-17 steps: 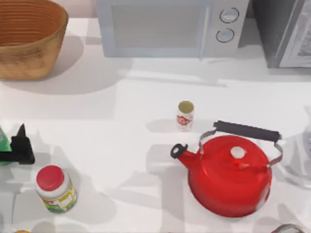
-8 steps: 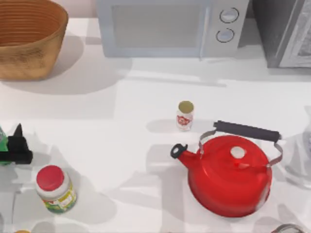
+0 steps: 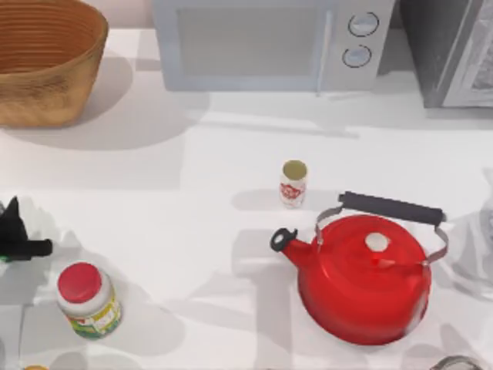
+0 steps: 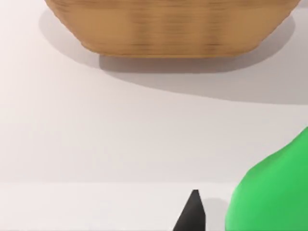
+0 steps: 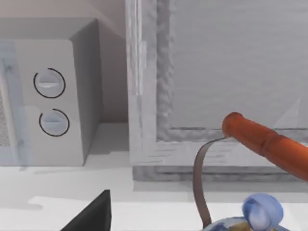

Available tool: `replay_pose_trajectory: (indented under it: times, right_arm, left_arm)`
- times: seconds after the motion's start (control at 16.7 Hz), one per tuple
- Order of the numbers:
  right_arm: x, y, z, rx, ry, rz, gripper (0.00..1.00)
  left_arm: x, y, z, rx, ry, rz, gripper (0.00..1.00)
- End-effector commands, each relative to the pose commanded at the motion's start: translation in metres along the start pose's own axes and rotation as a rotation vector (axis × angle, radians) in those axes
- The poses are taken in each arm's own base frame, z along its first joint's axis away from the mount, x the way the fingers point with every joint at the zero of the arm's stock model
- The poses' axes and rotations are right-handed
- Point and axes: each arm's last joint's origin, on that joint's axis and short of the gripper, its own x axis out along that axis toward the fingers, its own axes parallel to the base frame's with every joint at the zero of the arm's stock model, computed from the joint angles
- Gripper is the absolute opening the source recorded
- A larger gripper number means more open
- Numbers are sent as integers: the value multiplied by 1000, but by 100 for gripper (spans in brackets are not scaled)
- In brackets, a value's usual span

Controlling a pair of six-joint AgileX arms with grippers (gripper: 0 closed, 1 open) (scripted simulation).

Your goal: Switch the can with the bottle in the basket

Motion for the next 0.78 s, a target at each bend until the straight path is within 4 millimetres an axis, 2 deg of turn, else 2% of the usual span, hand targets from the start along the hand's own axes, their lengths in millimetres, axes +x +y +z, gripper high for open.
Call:
replay_pose_trajectory:
  times: [0.06, 0.12, 0.78]
  right_arm:
    - [0, 0, 0, 0, 0, 0, 100]
    - [0, 0, 0, 0, 0, 0, 100]
    - [0, 0, 0, 0, 0, 0, 100]
  left_arm:
    - [0, 0, 0, 0, 0, 0, 2]
    - [0, 0, 0, 0, 0, 0, 0]
    - [4, 2, 1, -1, 3, 14, 0]
